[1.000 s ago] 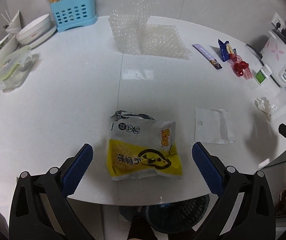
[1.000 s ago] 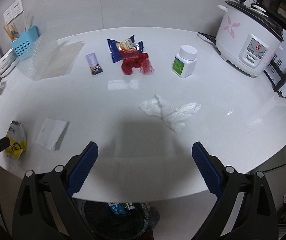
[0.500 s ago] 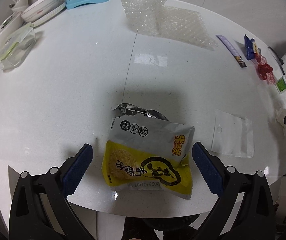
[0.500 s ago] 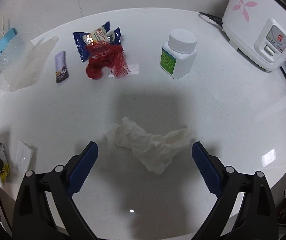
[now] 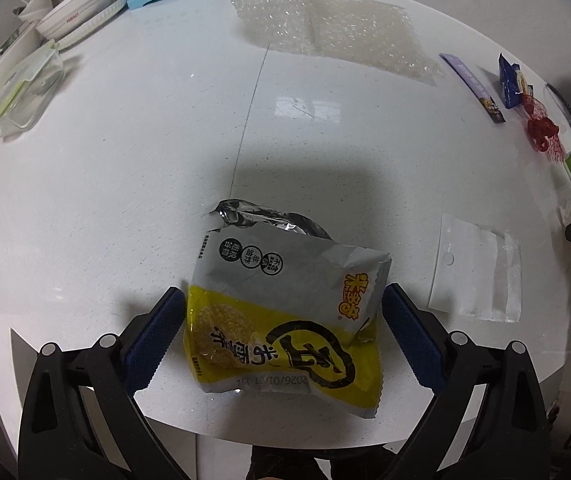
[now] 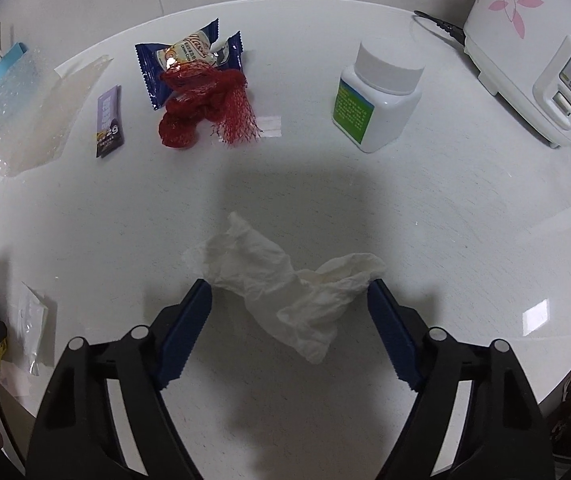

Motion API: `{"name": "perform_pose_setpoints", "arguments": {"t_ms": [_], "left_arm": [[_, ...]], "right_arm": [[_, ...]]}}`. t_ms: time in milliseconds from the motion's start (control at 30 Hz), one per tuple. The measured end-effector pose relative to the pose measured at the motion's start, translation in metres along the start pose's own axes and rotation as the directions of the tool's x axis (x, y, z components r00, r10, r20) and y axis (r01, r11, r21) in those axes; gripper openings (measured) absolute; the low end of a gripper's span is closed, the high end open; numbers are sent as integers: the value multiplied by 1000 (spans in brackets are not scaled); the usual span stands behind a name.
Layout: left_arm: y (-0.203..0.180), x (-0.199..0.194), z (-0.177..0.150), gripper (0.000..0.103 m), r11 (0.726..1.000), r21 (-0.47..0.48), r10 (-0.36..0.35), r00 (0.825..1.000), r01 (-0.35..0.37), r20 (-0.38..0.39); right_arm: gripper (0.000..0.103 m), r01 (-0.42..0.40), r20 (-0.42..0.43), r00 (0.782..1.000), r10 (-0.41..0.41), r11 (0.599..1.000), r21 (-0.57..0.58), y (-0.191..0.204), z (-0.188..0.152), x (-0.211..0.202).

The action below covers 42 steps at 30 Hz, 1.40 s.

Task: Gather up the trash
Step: 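Grasp the yellow snack bag with the left tool while the right tool grasps the tissue, then carry the snack bag and tissue down over the green wastebasket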

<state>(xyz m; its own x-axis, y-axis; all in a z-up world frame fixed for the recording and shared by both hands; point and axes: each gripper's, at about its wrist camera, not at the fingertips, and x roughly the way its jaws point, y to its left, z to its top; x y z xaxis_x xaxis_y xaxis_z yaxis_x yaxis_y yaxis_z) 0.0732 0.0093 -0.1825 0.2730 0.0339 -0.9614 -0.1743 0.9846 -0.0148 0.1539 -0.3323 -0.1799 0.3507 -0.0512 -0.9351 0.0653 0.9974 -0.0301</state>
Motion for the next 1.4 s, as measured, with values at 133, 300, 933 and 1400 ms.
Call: {"name": "perform_pose_setpoints", "arguments": {"t_ms": [133, 300, 933, 1400], "left_arm": [[-6, -1, 0, 84, 1000, 16, 19, 1000, -19, -8], [-13, -6, -1, 76, 999, 32, 18, 1000, -17, -5], [-7, -26, -7, 69, 1000, -4, 14, 1000, -14, 19], [-24, -52, -29, 69, 997, -72, 42, 997, -38, 64]], "right_arm": [[66, -8, 4, 1000, 8, 1000, -4, 1, 1, 1], [51, -11, 19, 1000, 12, 1000, -17, 5, 2, -1], [25, -64, 64, 996, 66, 997, -33, -1, -4, -14], [25, -126, 95, 986, 138, 985, -117, -10, -30, -44]]}}
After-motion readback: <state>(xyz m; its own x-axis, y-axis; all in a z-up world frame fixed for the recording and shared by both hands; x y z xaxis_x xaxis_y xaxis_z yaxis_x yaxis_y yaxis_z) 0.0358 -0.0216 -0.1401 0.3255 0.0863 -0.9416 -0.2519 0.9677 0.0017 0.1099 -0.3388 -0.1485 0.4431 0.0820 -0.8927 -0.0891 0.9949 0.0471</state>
